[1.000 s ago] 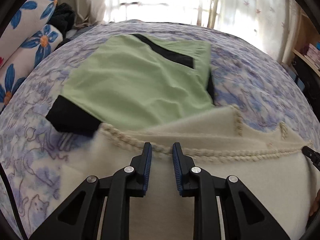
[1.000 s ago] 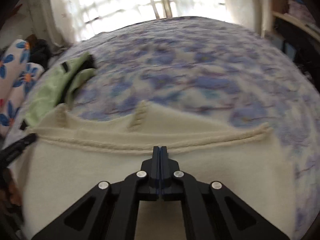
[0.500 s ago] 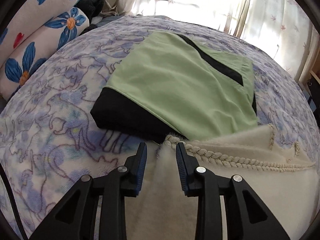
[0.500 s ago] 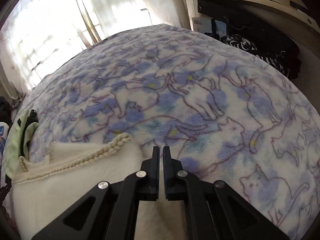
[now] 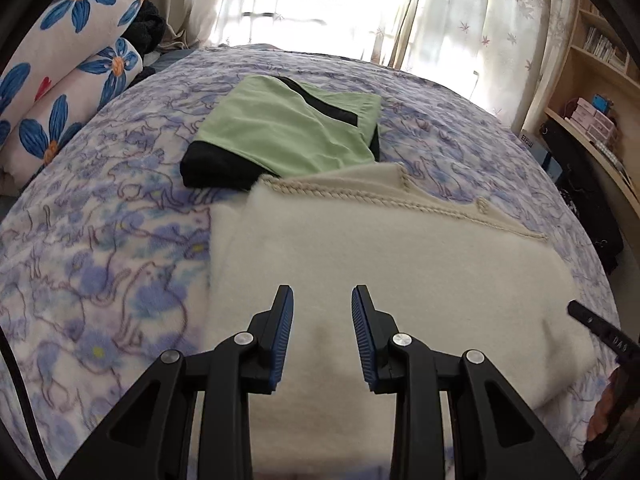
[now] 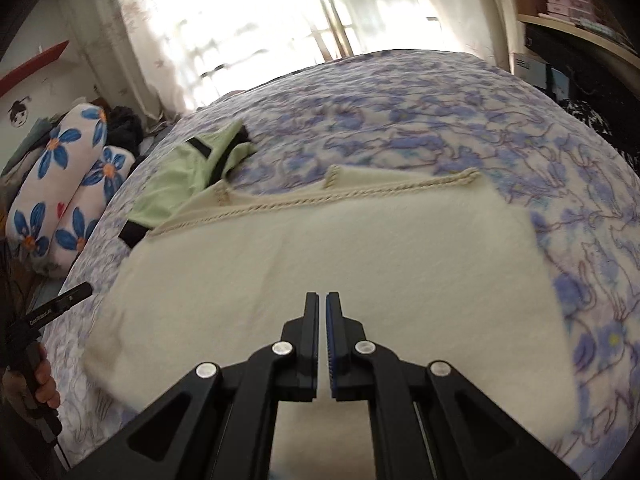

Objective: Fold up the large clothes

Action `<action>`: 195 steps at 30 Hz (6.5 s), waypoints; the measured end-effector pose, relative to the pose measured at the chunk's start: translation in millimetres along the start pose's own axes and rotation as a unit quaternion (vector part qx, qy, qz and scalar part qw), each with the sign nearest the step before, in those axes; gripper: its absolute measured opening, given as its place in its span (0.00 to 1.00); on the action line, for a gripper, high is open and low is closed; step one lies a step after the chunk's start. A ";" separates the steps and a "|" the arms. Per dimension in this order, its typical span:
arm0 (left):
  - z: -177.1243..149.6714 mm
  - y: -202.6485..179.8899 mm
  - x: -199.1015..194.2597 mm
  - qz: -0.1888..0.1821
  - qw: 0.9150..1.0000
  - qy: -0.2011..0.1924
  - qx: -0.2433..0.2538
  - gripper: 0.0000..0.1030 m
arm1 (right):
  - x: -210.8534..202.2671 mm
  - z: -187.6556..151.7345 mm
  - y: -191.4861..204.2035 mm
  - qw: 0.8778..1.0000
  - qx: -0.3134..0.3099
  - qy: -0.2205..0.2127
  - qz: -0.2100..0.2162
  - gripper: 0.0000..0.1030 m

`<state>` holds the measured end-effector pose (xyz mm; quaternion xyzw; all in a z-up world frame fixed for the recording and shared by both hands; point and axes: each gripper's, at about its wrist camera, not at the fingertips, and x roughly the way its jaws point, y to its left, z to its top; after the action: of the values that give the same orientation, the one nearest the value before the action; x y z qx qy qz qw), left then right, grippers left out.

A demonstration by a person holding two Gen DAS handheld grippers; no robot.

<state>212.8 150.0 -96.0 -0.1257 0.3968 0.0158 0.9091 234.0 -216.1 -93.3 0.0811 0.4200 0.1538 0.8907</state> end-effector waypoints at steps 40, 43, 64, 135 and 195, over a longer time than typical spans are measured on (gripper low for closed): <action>-87.8 19.7 10.4 0.073 0.997 0.008 -0.021 0.32 | -37.0 -92.1 -128.6 0.984 0.101 0.015 -0.145 0.03; -89.3 18.8 10.9 0.070 0.997 0.005 -0.022 0.36 | -36.3 -92.1 -128.6 0.983 0.104 0.015 -0.149 0.03; -112.8 -0.9 -23.0 -0.007 0.996 0.078 -0.044 0.90 | -69.9 -98.0 -41.2 0.990 0.081 0.002 -0.118 0.36; -35.1 -320.9 -23.6 -0.147 0.959 -0.173 0.169 0.19 | -101.6 -84.5 -135.8 0.980 0.153 -0.094 -0.084 0.25; -39.9 -235.4 80.1 -0.128 0.979 0.111 0.117 0.87 | -42.2 -46.1 -172.4 0.995 0.076 0.055 -0.029 0.08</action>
<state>269.2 -93.1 -129.4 -0.0694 0.4748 -0.1616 0.8623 208.6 -391.9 -139.2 0.1278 0.4807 0.0999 0.8618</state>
